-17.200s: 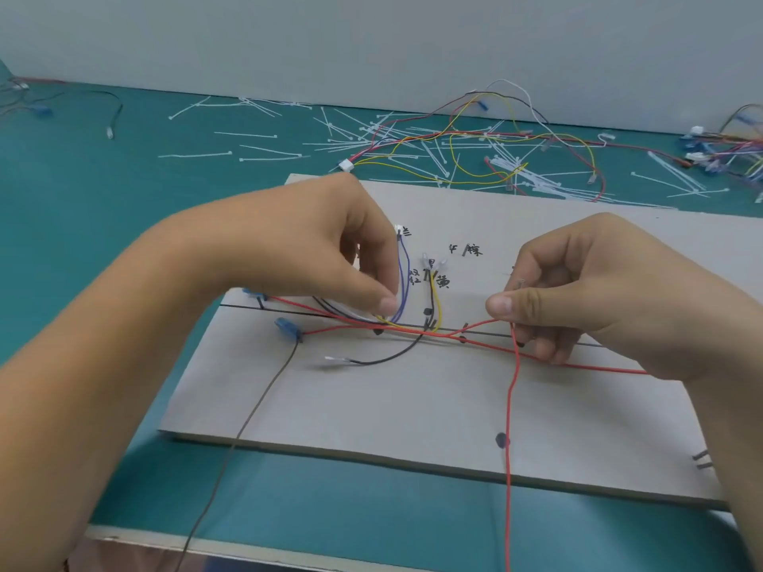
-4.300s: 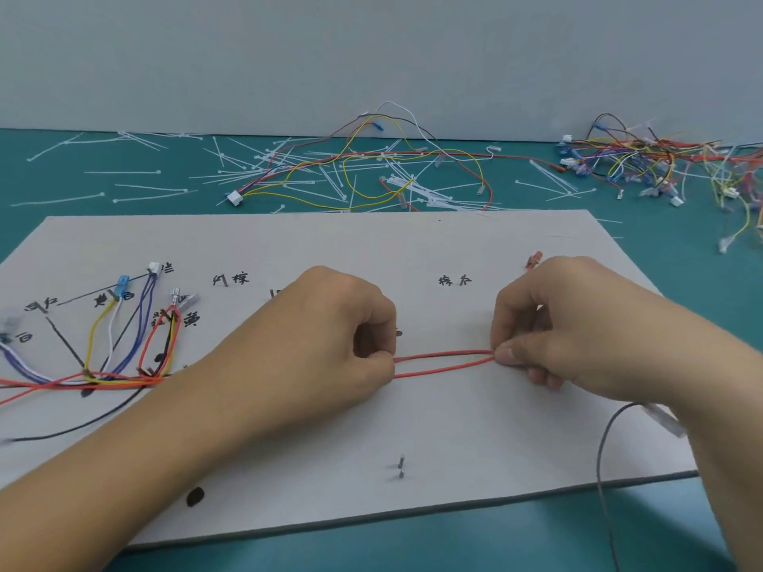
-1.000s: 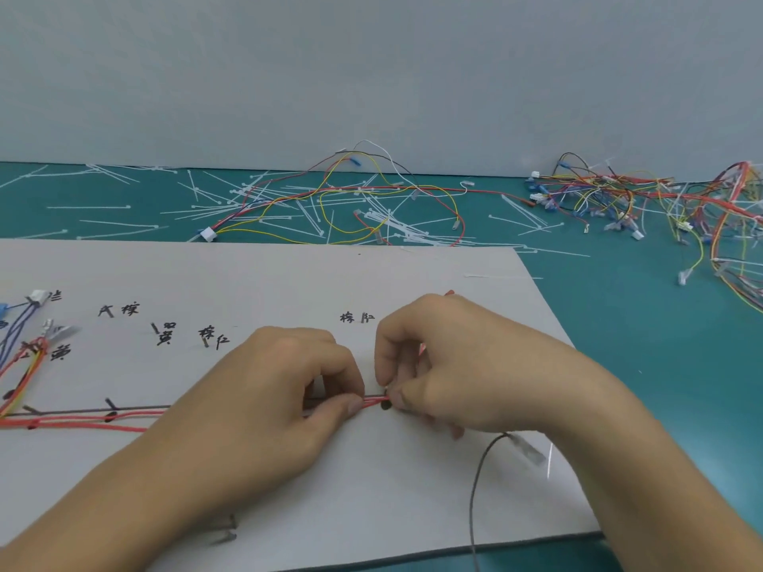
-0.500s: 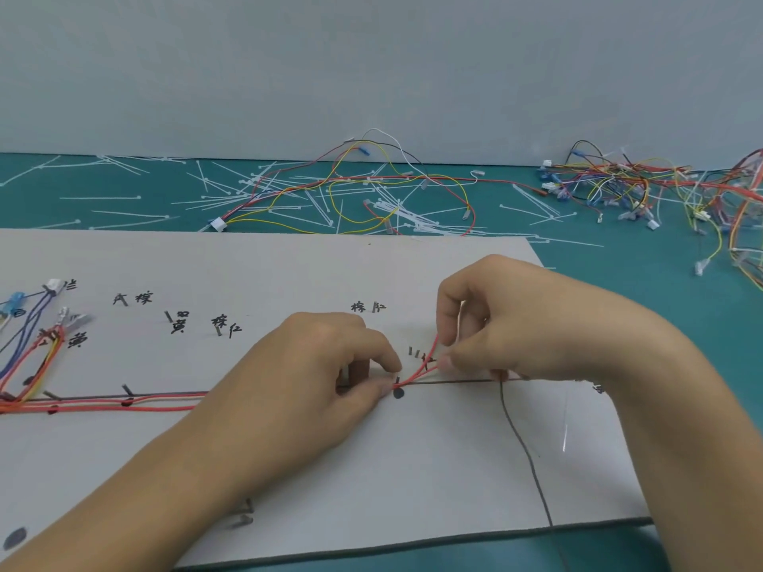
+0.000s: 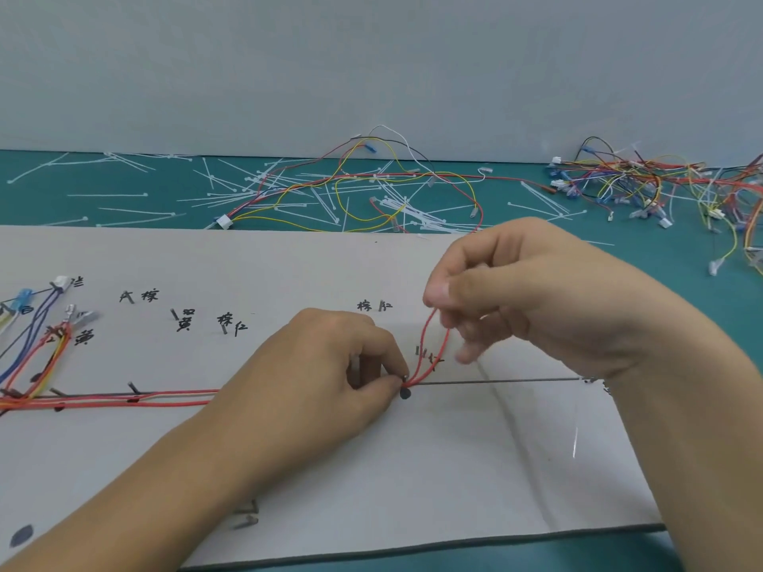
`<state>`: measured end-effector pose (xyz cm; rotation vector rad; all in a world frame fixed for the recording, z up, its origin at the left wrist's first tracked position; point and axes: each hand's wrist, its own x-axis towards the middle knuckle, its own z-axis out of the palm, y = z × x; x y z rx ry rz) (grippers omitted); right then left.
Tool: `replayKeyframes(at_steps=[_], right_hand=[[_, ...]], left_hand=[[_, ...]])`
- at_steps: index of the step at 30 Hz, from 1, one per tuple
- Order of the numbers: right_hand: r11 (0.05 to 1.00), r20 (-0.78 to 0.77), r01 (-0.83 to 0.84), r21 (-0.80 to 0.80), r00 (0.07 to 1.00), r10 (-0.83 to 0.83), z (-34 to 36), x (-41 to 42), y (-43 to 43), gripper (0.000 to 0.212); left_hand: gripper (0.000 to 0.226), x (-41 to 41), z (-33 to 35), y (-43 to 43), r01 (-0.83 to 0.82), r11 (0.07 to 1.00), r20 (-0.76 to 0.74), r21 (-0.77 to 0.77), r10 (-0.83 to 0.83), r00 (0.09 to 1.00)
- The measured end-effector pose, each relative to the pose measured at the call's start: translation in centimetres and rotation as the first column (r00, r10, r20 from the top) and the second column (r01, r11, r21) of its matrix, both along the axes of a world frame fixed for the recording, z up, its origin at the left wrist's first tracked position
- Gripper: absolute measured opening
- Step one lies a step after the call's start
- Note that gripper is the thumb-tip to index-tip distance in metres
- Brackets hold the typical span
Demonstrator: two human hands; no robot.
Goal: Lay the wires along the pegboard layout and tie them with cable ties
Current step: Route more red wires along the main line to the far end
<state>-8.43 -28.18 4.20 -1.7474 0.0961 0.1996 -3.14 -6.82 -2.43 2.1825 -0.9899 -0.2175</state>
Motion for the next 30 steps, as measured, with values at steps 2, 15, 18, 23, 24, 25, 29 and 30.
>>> replayKeyframes(at_steps=[2, 15, 18, 23, 24, 25, 29, 30], right_hand=[[0.995, -0.026, 0.032, 0.096, 0.999, -0.03, -0.2, 0.2, -0.1, 0.013], [0.786, 0.276, 0.344, -0.514, 0.934, -0.228, -3.5, 2.7, 1.3, 0.017], [0.672, 0.34, 0.39, -0.63, 0.916, -0.213, -4.2, 3.4, 2.3, 0.017], [0.647, 0.337, 0.381, -0.661, 0.92, -0.198, -5.2, 4.2, 2.9, 0.016], [0.651, 0.334, 0.384, -0.655, 0.92, -0.206, -5.4, 4.3, 2.9, 0.016], [0.654, 0.335, 0.39, -0.649, 0.918, -0.214, -5.6, 4.3, 2.8, 0.016], [0.673, 0.34, 0.388, -0.63, 0.917, -0.21, -6.2, 4.4, 3.1, 0.016], [0.676, 0.342, 0.383, -0.63, 0.918, -0.202, -6.3, 4.5, 3.3, 0.016]], left_hand=[[0.014, -0.1, 0.0, 0.0, -0.004, 1.0, -0.001, 0.0, 0.004, 1.0], [0.043, -0.7, 0.6, 0.0, -0.183, 0.983, 0.052, -0.008, 0.183, 0.982], [0.072, -0.6, 0.7, 0.3, -0.306, 0.952, 0.126, 0.011, 0.303, 0.945], [0.056, -0.2, 0.6, 0.4, -0.216, 0.976, 0.155, -0.001, 0.213, 0.965], [0.05, -0.2, 0.5, 0.5, -0.206, 0.979, 0.168, -0.003, 0.204, 0.964], [0.046, -0.1, 0.5, 0.6, -0.205, 0.979, 0.174, -0.007, 0.203, 0.963], [0.042, -0.2, 0.5, 0.7, -0.206, 0.979, 0.189, -0.001, 0.202, 0.961], [0.042, -0.2, 0.5, 0.8, -0.209, 0.978, 0.186, 0.001, 0.205, 0.961]])
